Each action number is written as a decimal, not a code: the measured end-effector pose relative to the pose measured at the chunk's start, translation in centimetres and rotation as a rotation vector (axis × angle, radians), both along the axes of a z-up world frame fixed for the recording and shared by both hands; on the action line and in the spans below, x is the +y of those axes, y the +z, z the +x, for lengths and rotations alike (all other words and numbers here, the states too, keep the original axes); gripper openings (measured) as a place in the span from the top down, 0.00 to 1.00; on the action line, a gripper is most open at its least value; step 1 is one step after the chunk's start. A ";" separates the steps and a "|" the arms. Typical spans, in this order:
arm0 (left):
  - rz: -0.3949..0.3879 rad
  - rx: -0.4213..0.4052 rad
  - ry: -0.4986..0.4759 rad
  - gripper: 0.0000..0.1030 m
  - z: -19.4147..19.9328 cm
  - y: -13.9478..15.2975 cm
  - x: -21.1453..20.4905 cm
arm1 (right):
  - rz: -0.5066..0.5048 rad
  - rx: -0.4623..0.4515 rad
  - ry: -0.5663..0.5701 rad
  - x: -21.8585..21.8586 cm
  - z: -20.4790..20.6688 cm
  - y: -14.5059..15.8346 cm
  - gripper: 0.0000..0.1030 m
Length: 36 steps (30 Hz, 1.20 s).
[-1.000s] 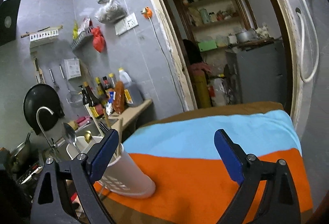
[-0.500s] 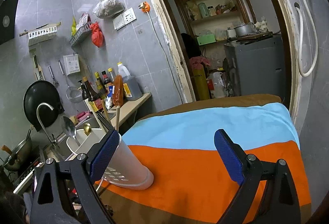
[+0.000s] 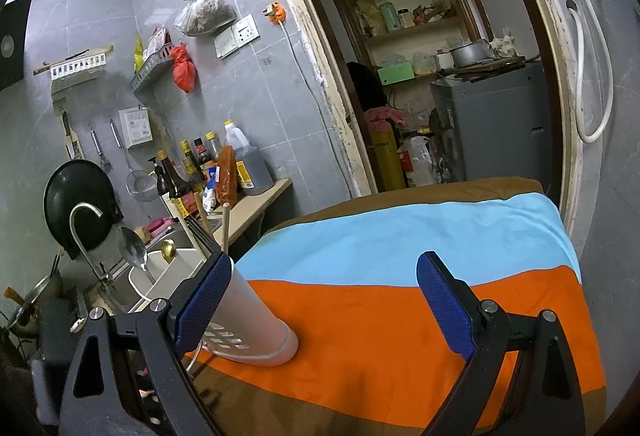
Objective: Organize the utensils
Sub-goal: 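Open the left gripper to release the silver spoon into the holder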
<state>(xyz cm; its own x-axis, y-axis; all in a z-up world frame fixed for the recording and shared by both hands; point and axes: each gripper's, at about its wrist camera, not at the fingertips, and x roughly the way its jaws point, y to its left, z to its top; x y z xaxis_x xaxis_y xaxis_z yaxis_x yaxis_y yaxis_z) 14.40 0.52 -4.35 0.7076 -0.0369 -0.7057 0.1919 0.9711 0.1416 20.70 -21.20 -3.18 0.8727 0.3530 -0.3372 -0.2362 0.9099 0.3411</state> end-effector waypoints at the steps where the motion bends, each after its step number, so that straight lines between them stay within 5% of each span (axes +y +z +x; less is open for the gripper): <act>1: -0.036 -0.030 0.027 0.88 -0.4 0.8 0.4 | 0.000 -0.002 0.000 0.0 -0.1 0.0 0.11; 13: -0.293 -0.377 0.196 0.88 -2.4 10.6 2.6 | 0.014 -0.010 -0.008 0.3 -0.2 0.4 0.11; 21: -0.338 -0.615 0.309 0.88 1.5 14.2 5.9 | 0.026 -0.058 -0.017 0.5 0.0 1.9 0.11; 26: -0.356 -0.694 0.369 0.88 4.6 13.5 7.6 | 0.026 -0.076 -0.036 0.3 0.0 2.5 0.11; 36: -0.301 -0.619 0.430 0.88 8.4 7.7 7.7 | 0.003 -0.063 -0.074 0.0 0.5 2.2 0.11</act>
